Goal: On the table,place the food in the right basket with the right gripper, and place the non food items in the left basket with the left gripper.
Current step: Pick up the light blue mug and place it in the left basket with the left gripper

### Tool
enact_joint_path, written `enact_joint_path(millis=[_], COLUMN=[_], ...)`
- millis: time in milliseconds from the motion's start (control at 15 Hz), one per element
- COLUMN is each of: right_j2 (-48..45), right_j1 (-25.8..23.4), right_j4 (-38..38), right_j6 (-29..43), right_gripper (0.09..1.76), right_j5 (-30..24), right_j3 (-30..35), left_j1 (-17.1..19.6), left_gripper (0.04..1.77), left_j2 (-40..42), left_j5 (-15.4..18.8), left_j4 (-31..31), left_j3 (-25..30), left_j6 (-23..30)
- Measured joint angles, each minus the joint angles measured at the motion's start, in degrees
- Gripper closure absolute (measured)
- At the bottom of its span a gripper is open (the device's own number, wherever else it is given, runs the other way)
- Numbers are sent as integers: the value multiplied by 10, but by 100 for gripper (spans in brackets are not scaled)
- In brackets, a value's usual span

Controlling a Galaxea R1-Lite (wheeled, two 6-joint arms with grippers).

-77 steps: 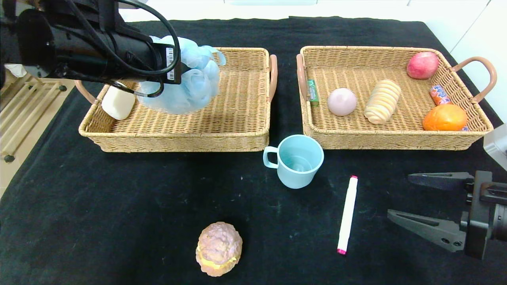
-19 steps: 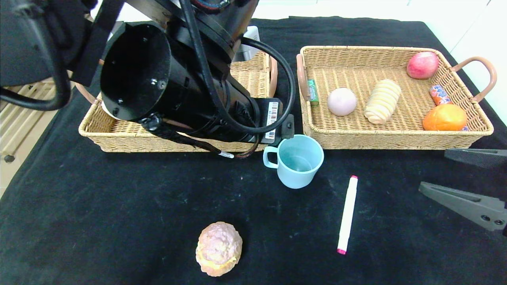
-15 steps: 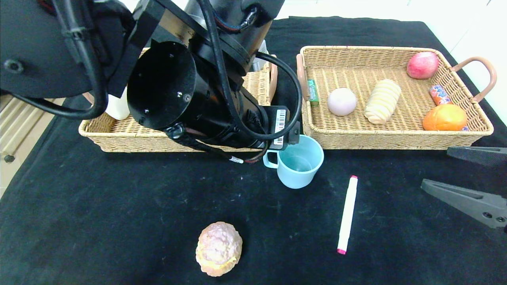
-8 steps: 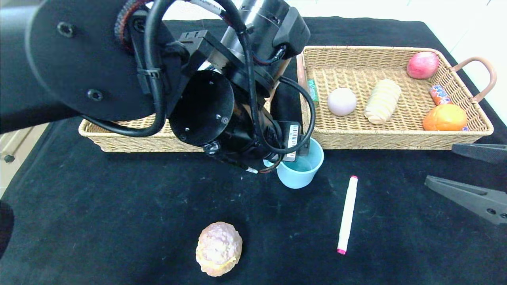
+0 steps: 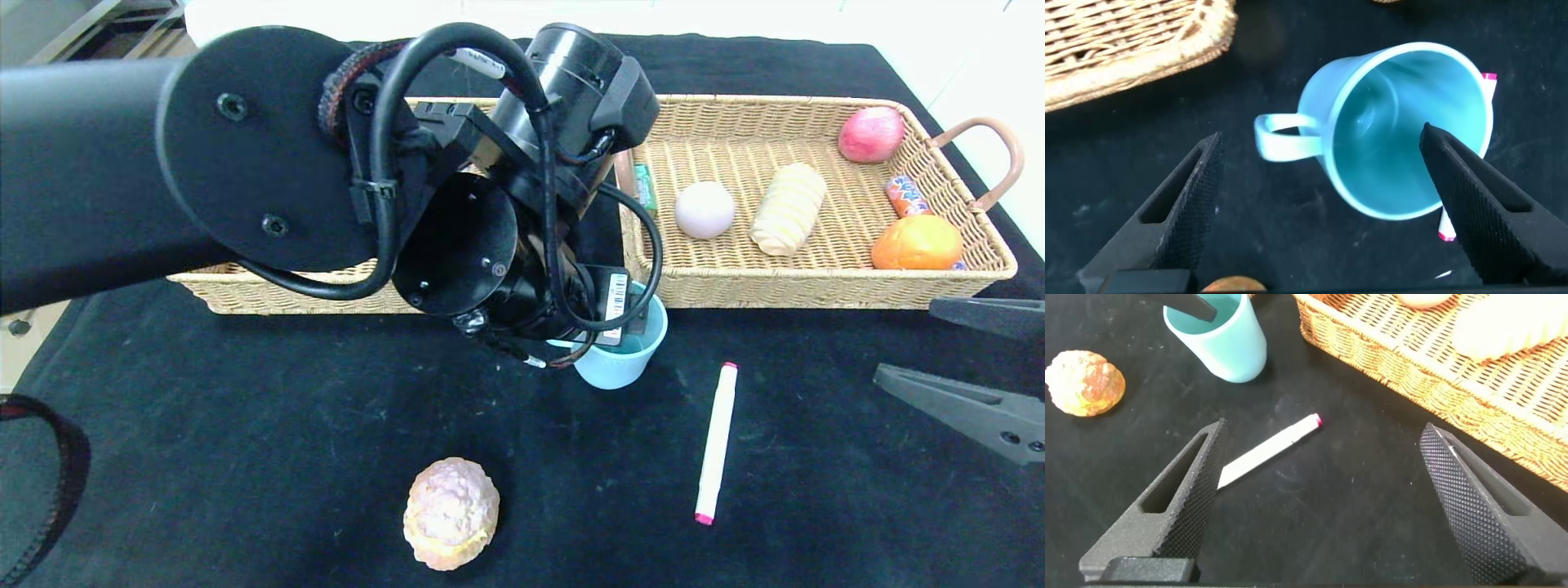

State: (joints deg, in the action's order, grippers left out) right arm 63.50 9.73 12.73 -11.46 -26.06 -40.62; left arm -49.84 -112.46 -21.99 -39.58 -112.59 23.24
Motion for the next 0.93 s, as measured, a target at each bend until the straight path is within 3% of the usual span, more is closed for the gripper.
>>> enact_joint_path(millis=[867,933], right_j2=[6,6], right_j1=[0,0], right_j4=[0,0], right_j6=[0,0], right_gripper=[14,14], right_j5=[0,0], right_j3=[0,0], left_j1=[0,0], left_gripper=[9,17], left_j2=[-26,-26], left_j5=[0,0], left_j4=[-3,-5], left_j3=[0,1], left_j6=[-1,-2])
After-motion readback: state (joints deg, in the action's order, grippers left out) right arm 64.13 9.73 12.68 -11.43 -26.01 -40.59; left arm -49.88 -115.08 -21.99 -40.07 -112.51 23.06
